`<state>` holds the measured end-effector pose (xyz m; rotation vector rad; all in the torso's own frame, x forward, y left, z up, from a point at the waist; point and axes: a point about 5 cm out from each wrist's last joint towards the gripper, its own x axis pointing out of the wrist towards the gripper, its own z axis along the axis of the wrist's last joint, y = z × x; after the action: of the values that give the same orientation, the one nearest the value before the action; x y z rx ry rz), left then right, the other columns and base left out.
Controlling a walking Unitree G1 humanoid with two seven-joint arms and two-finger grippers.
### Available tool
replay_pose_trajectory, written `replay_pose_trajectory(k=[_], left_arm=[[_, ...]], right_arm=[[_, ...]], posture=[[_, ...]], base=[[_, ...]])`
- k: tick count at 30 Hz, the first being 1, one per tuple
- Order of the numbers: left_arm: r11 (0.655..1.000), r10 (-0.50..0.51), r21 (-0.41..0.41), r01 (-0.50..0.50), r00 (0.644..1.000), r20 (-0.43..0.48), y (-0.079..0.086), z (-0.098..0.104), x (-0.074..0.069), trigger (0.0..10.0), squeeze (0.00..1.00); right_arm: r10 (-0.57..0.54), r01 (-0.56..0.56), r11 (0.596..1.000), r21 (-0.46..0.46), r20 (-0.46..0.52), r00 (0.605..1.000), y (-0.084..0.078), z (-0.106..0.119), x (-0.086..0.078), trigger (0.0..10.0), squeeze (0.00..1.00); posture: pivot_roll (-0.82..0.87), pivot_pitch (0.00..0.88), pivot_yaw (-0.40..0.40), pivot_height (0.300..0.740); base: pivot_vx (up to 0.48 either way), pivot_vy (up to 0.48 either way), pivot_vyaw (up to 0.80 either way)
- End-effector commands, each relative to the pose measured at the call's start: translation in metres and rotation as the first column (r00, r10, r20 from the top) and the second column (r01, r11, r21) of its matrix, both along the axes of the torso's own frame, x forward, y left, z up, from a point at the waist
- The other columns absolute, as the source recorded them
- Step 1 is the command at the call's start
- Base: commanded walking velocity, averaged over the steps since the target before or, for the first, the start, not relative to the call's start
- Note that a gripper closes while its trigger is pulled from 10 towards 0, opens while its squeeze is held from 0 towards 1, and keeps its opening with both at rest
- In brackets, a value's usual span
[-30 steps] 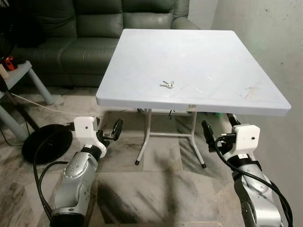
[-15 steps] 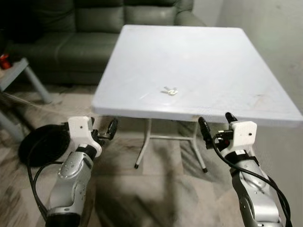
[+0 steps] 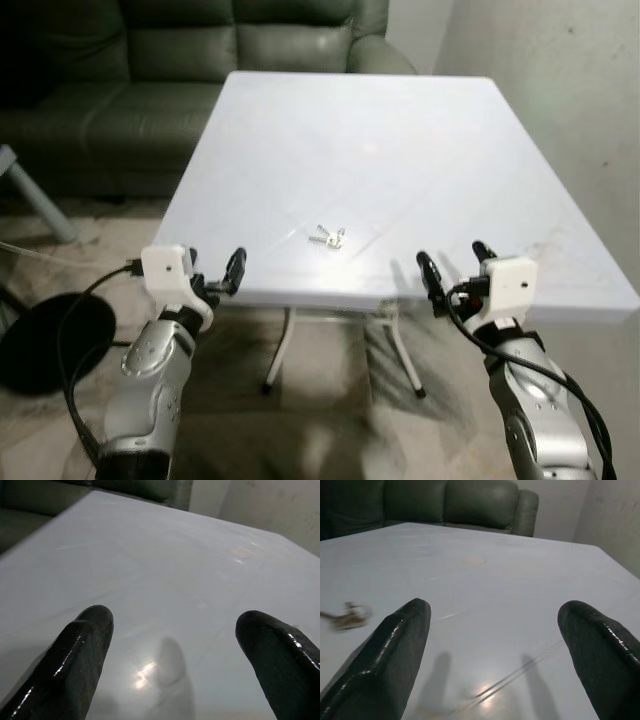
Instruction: Hang keys on a hook
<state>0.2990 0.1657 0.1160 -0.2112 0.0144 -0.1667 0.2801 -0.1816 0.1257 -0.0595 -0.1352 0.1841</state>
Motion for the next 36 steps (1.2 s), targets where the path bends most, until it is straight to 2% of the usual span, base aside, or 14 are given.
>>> replay_pose_trajectory(k=[1,6,13,19,21,36], left_arm=[[1.000,-0.024,0.005,0.024,1.000,0.014,-0.0067,0.0016,-0.0004,10.0,0.00],[1.000,-0.022,0.003,0.022,1.000,0.008,-0.0076,0.0016,-0.0004,10.0,0.00],[1.000,-0.017,0.002,0.017,1.000,0.009,-0.0073,0.0013,-0.0003,10.0,0.00],[1.000,-0.015,0.003,0.015,1.000,0.011,-0.0076,0.0009,-0.0002,10.0,0.00],[1.000,-0.017,-0.001,0.017,1.000,0.007,-0.0078,0.0003,-0.0002,10.0,0.00],[1.000,-0.016,-0.007,0.016,1.000,0.008,-0.0073,0.0003,0.0009,10.0,0.00]], right_arm=[[-0.010,0.010,1.000,-0.016,-0.003,1.000,-0.0061,-0.0006,-0.0008,10.0,0.00],[0.025,-0.026,0.999,-0.044,-0.010,1.000,-0.0019,-0.0013,-0.0008,10.0,0.00],[0.063,-0.064,0.996,-0.070,-0.014,0.998,0.0035,-0.0020,-0.0004,10.0,0.00],[0.067,-0.068,0.996,-0.050,-0.016,0.998,0.0026,-0.0022,0.0012,10.0,0.00],[0.071,-0.071,0.997,0.010,-0.002,0.997,0.0030,-0.0008,0.0015,10.0,0.00],[0.079,-0.079,0.997,-0.004,-0.008,0.997,0.0018,-0.0009,0.0012,10.0,0.00]], posture=[[0.01,0.073,-0.014,0.732],[0.01,0.067,-0.016,0.732],[0.01,0.054,-0.025,0.732],[0.02,0.043,-0.029,0.732],[0.02,0.043,-0.029,0.732],[0.02,0.025,-0.033,0.732]], base=[[0.000,0.000,0.00],[0.000,0.000,0.00],[0.000,0.000,0.80],[0.000,0.000,0.80],[0.000,0.000,0.00],[0.000,0.000,0.00]])
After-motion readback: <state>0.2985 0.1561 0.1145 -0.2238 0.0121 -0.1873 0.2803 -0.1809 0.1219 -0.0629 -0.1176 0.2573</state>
